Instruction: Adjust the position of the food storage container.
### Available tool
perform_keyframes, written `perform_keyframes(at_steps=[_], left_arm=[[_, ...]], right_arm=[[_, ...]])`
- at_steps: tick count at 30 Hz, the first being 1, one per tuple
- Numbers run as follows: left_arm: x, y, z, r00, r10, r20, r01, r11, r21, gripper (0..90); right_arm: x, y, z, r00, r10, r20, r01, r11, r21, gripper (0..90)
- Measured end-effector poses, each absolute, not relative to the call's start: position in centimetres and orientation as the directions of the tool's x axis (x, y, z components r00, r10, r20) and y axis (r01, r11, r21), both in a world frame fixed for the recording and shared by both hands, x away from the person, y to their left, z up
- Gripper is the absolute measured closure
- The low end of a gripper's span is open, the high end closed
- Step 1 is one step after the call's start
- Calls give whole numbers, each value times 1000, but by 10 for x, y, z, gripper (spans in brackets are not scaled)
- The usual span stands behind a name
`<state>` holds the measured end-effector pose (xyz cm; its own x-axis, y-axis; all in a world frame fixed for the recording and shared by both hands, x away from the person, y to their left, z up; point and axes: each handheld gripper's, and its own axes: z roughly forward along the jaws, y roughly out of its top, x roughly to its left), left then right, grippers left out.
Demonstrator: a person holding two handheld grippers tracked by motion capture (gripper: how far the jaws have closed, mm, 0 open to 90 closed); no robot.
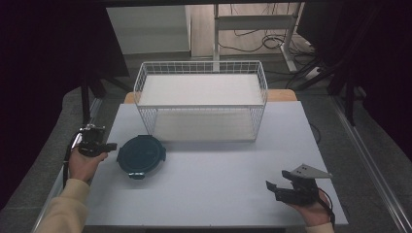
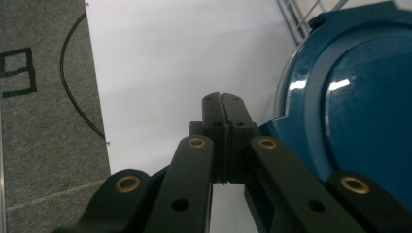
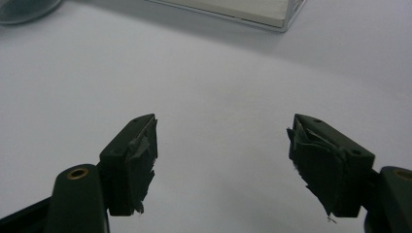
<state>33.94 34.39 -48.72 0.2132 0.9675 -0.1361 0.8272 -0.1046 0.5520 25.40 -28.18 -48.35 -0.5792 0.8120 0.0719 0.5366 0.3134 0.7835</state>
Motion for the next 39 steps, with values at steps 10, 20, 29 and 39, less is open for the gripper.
perform_keyframes(at_steps=[10, 20, 29, 39], left_arm=[[345, 341, -493, 256, 953, -161, 830, -131, 542, 900], [347, 339, -493, 279, 948, -156, 826, -154, 542, 900], [345, 332, -492, 305, 942, -141, 815, -181, 551, 900], [347, 321, -492, 325, 934, -146, 810, -196, 553, 900]], right_arm=[[255, -282, -485, -575, 815, 69, 541, 315, 780, 258], [254, -282, -484, -574, 816, 69, 539, 313, 782, 258], [254, -282, -483, -573, 816, 72, 539, 310, 783, 258], [254, -282, -484, -572, 817, 71, 541, 311, 781, 258]])
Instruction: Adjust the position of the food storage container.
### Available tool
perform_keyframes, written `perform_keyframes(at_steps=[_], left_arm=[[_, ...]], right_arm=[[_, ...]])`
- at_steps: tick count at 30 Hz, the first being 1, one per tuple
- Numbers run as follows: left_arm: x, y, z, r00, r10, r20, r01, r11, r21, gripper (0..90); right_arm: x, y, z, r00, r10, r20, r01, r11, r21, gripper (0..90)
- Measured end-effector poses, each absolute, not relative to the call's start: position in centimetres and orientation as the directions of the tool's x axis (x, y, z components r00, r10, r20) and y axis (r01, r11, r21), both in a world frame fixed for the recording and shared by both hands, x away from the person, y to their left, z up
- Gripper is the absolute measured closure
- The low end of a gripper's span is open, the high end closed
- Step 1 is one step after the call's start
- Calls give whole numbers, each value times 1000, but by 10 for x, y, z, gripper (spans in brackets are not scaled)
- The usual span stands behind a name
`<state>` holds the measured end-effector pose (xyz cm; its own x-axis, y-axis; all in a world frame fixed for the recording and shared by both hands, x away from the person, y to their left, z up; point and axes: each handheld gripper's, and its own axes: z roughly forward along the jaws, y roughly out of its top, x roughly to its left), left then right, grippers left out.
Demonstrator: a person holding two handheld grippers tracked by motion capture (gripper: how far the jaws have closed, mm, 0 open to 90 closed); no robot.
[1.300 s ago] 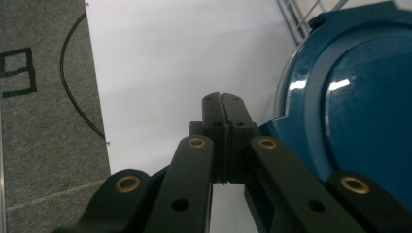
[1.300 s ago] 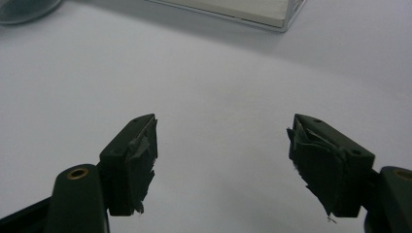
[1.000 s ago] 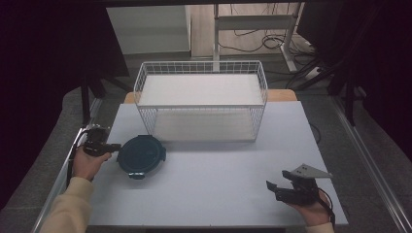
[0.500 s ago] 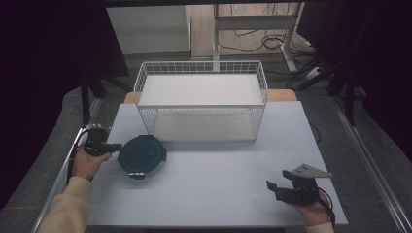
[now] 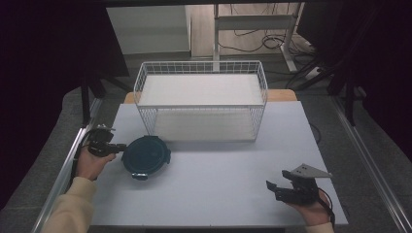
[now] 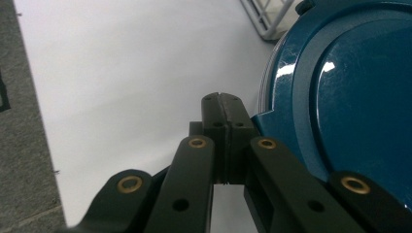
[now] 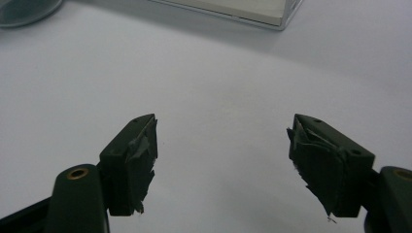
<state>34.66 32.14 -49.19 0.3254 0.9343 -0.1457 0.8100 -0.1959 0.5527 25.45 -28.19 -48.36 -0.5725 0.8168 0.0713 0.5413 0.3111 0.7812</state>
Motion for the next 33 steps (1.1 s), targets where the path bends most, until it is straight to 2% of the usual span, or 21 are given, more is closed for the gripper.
perform_keyframes(at_steps=[20, 33], left_arm=[[341, 270, -492, 447, 881, -154, 782, -302, 546, 900], [336, 248, -491, 486, 858, -167, 773, -333, 540, 900]], right_arm=[[254, -282, -484, -574, 816, 71, 541, 312, 781, 258], [254, -281, -483, -575, 815, 70, 539, 313, 782, 257]])
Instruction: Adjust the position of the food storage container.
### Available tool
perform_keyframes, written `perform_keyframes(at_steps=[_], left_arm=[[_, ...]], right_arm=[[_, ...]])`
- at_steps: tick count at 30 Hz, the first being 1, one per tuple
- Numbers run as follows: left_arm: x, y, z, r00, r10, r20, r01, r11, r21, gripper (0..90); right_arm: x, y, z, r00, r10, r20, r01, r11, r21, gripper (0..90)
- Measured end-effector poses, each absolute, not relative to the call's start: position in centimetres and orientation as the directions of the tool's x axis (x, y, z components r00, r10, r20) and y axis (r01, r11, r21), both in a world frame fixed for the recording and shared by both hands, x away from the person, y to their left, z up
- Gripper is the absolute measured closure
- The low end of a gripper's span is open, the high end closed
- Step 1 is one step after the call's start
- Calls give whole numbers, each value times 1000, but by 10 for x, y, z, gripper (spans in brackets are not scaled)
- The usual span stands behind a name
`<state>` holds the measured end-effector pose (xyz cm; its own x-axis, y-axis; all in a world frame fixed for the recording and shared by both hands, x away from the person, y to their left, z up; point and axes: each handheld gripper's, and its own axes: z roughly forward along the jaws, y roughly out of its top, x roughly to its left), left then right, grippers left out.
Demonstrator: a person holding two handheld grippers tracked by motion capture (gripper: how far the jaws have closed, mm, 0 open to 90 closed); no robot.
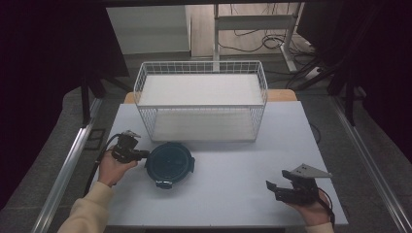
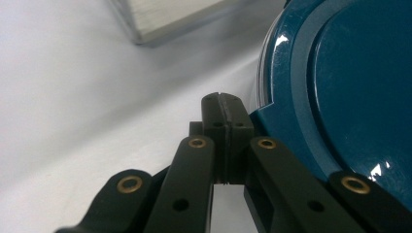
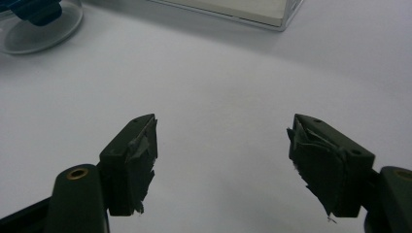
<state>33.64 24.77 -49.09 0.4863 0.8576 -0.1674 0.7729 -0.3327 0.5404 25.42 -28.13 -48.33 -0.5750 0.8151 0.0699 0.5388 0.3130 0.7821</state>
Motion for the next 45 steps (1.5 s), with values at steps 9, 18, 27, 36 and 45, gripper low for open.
perform_keyframes(at_steps=[9, 18, 27, 36, 45], left_arm=[[335, 230, -491, 521, 834, -183, 763, -359, 538, 900], [331, 213, -491, 549, 813, -195, 752, -377, 541, 900], [331, 201, -490, 558, 803, -208, 751, -383, 538, 900], [329, 181, -490, 593, 776, -217, 735, -410, 540, 900], [327, 162, -489, 616, 757, -216, 719, -429, 547, 900]], right_arm=[[254, -283, -483, -570, 818, 74, 539, 305, 785, 256], [254, -284, -482, -562, 823, 77, 540, 295, 788, 256], [254, -284, -481, -554, 829, 74, 541, 291, 789, 254], [254, -285, -481, -542, 837, 81, 545, 276, 791, 251], [255, -286, -481, -532, 842, 83, 549, 269, 791, 250]])
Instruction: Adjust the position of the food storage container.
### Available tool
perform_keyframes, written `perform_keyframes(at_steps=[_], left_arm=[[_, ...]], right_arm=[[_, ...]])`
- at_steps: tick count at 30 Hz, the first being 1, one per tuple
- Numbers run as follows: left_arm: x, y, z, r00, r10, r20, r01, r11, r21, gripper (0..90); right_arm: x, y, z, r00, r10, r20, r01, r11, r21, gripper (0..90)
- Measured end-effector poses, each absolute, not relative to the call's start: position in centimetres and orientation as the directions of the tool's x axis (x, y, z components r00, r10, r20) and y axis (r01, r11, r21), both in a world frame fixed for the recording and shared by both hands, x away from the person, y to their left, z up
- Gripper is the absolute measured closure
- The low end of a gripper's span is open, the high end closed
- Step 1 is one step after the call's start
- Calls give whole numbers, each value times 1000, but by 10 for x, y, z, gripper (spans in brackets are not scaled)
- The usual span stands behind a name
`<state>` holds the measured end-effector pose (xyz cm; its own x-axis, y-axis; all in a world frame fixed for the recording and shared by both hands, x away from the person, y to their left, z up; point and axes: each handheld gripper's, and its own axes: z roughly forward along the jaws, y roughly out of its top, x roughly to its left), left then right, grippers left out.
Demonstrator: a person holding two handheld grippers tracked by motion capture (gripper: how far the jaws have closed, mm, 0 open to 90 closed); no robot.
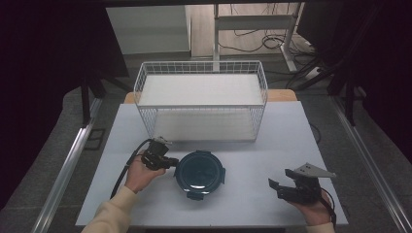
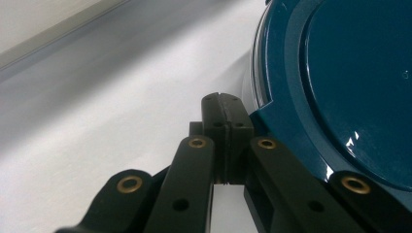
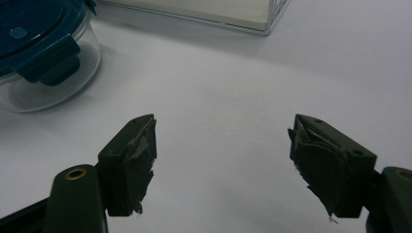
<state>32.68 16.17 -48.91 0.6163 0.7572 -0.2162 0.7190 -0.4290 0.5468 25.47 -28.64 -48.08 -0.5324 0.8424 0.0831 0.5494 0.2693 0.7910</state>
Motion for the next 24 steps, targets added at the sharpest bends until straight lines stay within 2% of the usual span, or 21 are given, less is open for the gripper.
perform_keyframes(at_steps=[24], left_arm=[[317, 138, -490, 659, 715, -234, 694, -458, 556, 900]], right_arm=[[254, -285, -480, -533, 842, 85, 549, 268, 792, 249]])
